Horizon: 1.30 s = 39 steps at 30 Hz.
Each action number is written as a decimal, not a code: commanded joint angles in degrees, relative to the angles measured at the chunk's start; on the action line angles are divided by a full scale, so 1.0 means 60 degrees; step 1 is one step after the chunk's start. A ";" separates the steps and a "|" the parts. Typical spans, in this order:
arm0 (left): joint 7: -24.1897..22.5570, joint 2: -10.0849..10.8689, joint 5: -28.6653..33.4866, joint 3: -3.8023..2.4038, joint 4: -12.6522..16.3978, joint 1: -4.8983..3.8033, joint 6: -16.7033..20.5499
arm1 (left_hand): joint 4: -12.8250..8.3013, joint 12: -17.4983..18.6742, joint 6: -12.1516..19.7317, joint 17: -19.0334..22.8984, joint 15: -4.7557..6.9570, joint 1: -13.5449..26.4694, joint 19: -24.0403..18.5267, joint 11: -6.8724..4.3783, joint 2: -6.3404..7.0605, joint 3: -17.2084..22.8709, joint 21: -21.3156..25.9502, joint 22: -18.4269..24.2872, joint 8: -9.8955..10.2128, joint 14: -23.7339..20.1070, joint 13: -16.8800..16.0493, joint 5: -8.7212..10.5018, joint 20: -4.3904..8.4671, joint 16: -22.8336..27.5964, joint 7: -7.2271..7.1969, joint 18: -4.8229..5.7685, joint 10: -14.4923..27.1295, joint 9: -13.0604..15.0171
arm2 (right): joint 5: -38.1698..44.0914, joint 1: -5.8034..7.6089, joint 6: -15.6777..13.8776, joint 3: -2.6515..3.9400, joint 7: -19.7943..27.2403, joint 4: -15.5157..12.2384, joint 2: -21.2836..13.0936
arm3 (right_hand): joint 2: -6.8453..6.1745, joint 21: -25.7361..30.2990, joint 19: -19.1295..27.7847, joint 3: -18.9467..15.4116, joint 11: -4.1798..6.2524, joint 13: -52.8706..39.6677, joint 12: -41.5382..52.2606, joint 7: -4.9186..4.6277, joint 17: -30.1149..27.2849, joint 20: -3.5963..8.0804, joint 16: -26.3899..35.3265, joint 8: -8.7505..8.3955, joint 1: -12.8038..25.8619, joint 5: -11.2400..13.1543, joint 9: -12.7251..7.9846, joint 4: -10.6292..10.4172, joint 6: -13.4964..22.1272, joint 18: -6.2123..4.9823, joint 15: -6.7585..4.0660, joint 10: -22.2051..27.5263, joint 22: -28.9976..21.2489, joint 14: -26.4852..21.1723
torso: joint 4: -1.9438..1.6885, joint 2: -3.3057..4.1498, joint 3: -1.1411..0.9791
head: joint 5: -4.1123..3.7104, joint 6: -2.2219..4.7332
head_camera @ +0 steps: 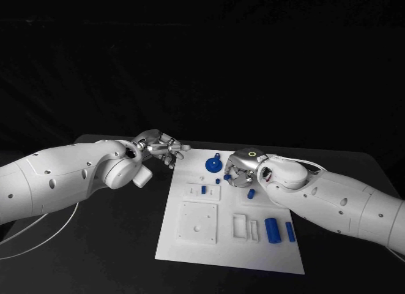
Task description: Assemble the parts on the task board
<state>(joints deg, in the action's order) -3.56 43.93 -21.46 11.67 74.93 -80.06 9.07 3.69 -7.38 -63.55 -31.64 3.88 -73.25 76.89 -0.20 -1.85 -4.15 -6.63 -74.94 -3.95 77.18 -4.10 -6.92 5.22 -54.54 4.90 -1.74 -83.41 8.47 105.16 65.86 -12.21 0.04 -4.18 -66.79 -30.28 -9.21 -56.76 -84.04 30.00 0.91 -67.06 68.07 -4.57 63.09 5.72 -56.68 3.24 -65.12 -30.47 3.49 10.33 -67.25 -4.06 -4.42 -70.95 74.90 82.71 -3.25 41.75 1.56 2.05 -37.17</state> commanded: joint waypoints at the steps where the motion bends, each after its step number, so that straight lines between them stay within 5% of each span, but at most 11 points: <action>1: -0.0057 -0.0016 -0.0013 -0.0007 0.0031 -0.0005 -0.0120 | -0.0020 -0.0057 0.0058 -0.0006 -0.0008 0.0038 0.0059 0.0041 -0.0029 -0.0030 0.0045 -0.0148 0.0017 -0.0027 0.0003 0.0036 -0.0032 -0.0038 -0.0022 -0.0098 0.0048 0.0013 | 0.0048 -0.0175 0.0734 -0.0143 -0.0124 0.0102 -0.0021 | -0.0004 0.0028 -0.0379 0.0352 -0.0007 0.0005 -0.0039 -0.0017 0.0031 -0.0045 0.0000 0.0053 0.0128 -0.0216 0.0022 0.0033 0.0037 -0.0101 0.0009 0.0012 0.1153 0.0026 | -0.0002 -0.0002 0.0006 | -0.0005 -0.0005; 13: -0.0116 -0.0017 -0.0014 -0.0007 0.0029 -0.0005 -0.0074 | -0.0023 -0.0066 0.0077 -0.0005 -0.0010 0.0034 0.0063 0.0041 -0.0021 -0.0038 0.0052 -0.0145 0.0017 -0.0022 0.0000 0.0028 -0.0035 -0.0040 -0.0017 -0.0102 0.0049 0.0014 | 0.0037 -0.0177 0.0281 -0.0161 -0.0121 0.0048 -0.0066 | -0.0012 -0.0080 -0.0405 0.0530 0.0047 -0.0055 0.0010 0.0041 0.0117 0.0000 -0.0076 0.0055 0.0207 -0.0400 0.0028 0.0067 -0.0176 -0.0092 -0.0038 -0.0095 0.1165 0.0072 | 0.0002 0.0001 0.0010 | -0.0023 0.0006; 29: -0.0133 -0.0017 -0.0014 -0.0007 0.0000 -0.0005 -0.0008 | -0.0039 -0.0072 0.0077 -0.0007 -0.0007 0.0025 0.0070 0.0040 -0.0006 -0.0042 0.0052 -0.0147 0.0018 -0.0019 0.0001 0.0024 -0.0033 -0.0044 -0.0018 -0.0102 0.0048 0.0016 | 0.0027 -0.0172 -0.0286 -0.0155 -0.0183 -0.0342 -0.0304 | 0.0018 -0.0130 -0.0437 0.0148 0.0074 -0.0095 0.0019 0.0110 0.0179 0.0021 -0.0097 0.0057 0.0138 0.0089 0.0034 -0.0069 -0.0345 -0.0068 -0.0055 -0.0151 0.1177 0.0102 | 0.0000 -0.0014 0.0009 | -0.0046 0.0039; 39: -0.0045 -0.0089 0.0026 -0.0007 -0.0054 -0.0005 -0.0076 | -0.0191 0.0066 -0.0026 -0.0009 -0.0025 -0.0025 0.0026 0.0051 -0.0030 -0.0008 0.0070 -0.0151 0.0039 -0.0068 0.0015 0.0003 -0.0054 -0.0054 -0.0032 -0.0104 0.0056 -0.0100 | -0.0073 -0.0055 -0.0352 0.0047 -0.0342 -0.0988 -0.0659 | -0.0009 -0.0153 -0.0445 0.0133 0.0077 -0.0101 0.0015 0.0120 0.0188 0.0027 -0.0092 0.0058 0.0092 0.0237 0.0035 -0.0133 -0.0368 -0.0062 -0.0062 -0.0160 0.1185 0.0106 | 0.0027 -0.0026 0.0008 | -0.0090 0.0135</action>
<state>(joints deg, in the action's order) -3.62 43.56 -21.49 11.67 74.57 -80.06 9.13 2.80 -7.19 -63.55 -31.64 3.88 -73.25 77.10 0.00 -1.85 -4.21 -6.41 -74.91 -3.95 77.18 -4.05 -6.92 5.01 -54.54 4.90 -1.74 -83.21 8.08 104.80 65.39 -15.13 0.26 -5.44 -72.30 -34.07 -9.29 -57.35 -84.04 30.90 1.34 -67.62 68.06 -3.88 64.17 5.73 -57.13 3.26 -64.30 -29.29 3.79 9.65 -69.25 -3.98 -4.62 -71.59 74.90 82.92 -3.13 41.62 1.62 1.61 -36.53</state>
